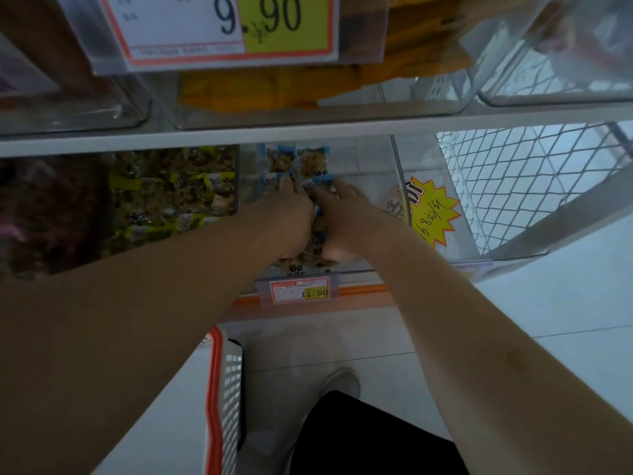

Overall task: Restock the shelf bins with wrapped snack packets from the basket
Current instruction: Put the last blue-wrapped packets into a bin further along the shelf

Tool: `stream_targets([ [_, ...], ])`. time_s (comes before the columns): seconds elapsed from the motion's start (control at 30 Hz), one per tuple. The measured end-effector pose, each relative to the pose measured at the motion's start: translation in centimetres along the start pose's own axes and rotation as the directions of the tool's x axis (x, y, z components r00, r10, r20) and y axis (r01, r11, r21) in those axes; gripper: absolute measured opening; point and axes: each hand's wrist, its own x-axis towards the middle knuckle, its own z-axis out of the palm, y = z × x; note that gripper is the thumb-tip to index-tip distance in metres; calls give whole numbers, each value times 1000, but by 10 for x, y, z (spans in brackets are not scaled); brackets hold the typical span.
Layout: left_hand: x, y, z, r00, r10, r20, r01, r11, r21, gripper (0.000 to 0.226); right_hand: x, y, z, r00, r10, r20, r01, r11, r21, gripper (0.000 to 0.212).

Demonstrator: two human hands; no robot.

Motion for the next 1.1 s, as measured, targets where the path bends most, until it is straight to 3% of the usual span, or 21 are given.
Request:
stream_targets([
  [0.13, -4, 10, -5, 985, 118, 128, -129, 988, 81, 33, -4, -6, 5, 999, 15, 47, -12, 998, -64, 99],
  [0.27, -4, 17, -23, 956, 31, 292, -74, 988, 137, 55, -5, -11, 14, 999, 19, -30, -20, 999, -27, 107],
  [0.33, -4, 14, -19, 952, 9, 305, -60, 986, 158, 54, -5, -10, 14, 999, 15, -33, -16, 1000, -18, 108],
  [0.4, -9, 12, -19, 969, 49, 241, -69, 995, 78, 45, -8, -10, 12, 1000, 19, -9, -19, 1000, -13, 112],
  [0.47, -18, 9, -29, 984, 73, 160, -54, 991, -124, 31, -9, -10, 11, 999, 37, -12, -36, 999, 24, 112],
  [0.53, -25, 3, -32, 997, 80, 22, -70, 949, -308, 6, -8, -7, 10, 997, 24, -75, -22, 1000, 20, 92],
  [0.6, -38, -1, -32, 994, 100, -38, -107, 922, -372, 26, -10, -6, 8, 994, -10, -109, 2, 997, -76, 57],
  [0.67, -53, 1, -35, 996, 82, -32, -87, 909, -408, 31, -19, -8, 4, 1000, -10, -26, 5, 986, -169, 36],
  [0.8, -81, 4, -35, 993, 117, 31, -94, 907, -410, 13, -38, -15, -6, 996, 5, 93, 16, 976, -215, 35],
  [0.9, -97, 0, -31, 986, 168, 21, -143, 893, -427, 19, -56, -23, -17, 995, 39, 92, -26, 990, -141, 39],
  [1.0, -117, 0, -36, 984, 159, -85, -180, 856, -485, 35, -79, -31, -27, 998, 48, -36, -48, 999, -3, 45],
  [1.1, -145, -7, -35, 972, 92, -218, -210, 761, -614, 43, -102, -37, -31, 973, 96, -210, -67, 988, 140, 36],
])
